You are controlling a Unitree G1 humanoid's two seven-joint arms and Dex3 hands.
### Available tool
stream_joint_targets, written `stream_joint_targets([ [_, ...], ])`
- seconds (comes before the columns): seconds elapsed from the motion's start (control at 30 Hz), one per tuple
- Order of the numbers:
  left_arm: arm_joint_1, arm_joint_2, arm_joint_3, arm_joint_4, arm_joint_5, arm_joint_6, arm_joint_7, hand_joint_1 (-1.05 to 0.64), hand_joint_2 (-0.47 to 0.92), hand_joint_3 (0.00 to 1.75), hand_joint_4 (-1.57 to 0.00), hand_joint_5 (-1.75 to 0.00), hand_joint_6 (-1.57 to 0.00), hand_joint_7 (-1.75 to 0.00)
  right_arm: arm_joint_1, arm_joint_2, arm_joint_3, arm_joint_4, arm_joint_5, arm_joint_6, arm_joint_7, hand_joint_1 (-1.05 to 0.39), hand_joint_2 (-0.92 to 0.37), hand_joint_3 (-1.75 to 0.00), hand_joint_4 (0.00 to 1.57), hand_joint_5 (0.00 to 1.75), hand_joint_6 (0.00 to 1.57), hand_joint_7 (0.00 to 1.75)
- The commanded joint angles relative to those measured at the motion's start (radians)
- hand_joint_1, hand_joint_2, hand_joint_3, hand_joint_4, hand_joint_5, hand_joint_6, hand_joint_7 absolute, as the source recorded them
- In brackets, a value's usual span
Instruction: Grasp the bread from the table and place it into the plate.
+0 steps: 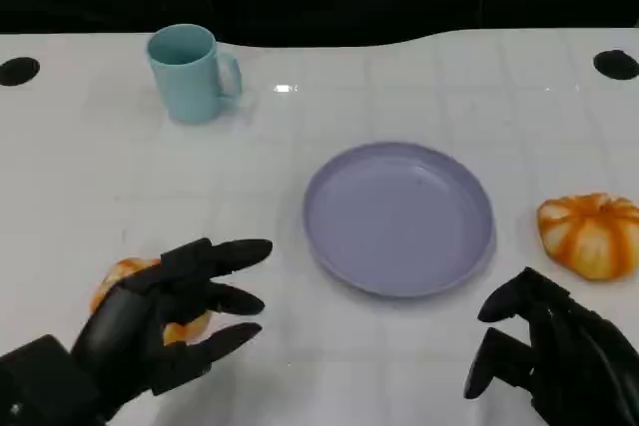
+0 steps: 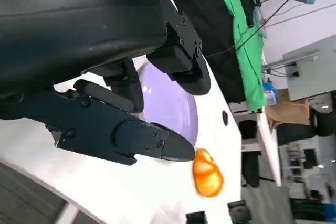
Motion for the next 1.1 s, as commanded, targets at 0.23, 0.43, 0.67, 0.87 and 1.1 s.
stream_joint_targets([
  [0.23,0.011,0.163,-0.038,-0.161,0.323,0.004,0.102,-0.47,0.92,0.02,-0.15,-0.60,-0.40,-0.01,0.004,-0.011,-0.006,-0.013,0.003,0.005,-0.002,-0.51,-0.92,-0.48,0.61,1.75,0.40,1.68],
  [0.43,0.019,0.223,-0.061,-0.219,0.570,0.031,0.191,-0.52,0.90,0.00,-0.15,-0.46,-0.34,0.00,0.004,-0.011,-0.003,-0.012,-0.003,-0.001,-0.002,-0.52,-0.92,-0.47,0.61,1.75,0.40,1.68],
  [0.67,0.035,0.256,-0.091,-0.294,0.787,0.113,0.220,-0.53,0.90,0.00,-0.09,-0.32,-0.28,0.00,0.006,-0.011,-0.005,-0.020,0.004,0.012,-0.006,-0.52,-0.92,-0.47,0.60,1.75,0.39,1.68],
  [0.87,0.021,0.299,-0.141,-0.373,0.988,0.235,0.129,-0.52,0.92,0.01,-0.01,-0.24,-0.23,0.00,0.006,-0.012,-0.003,-0.025,-0.006,0.013,-0.011,-0.52,-0.92,-0.48,0.60,1.75,0.40,1.68],
  [1.1,-0.025,0.318,-0.200,-0.367,1.146,0.333,0.036,-0.50,0.88,0.00,-0.03,-0.21,-0.24,-0.01,0.008,-0.009,-0.005,-0.023,0.004,0.013,-0.003,-0.51,-0.92,-0.49,0.60,1.75,0.39,1.69],
])
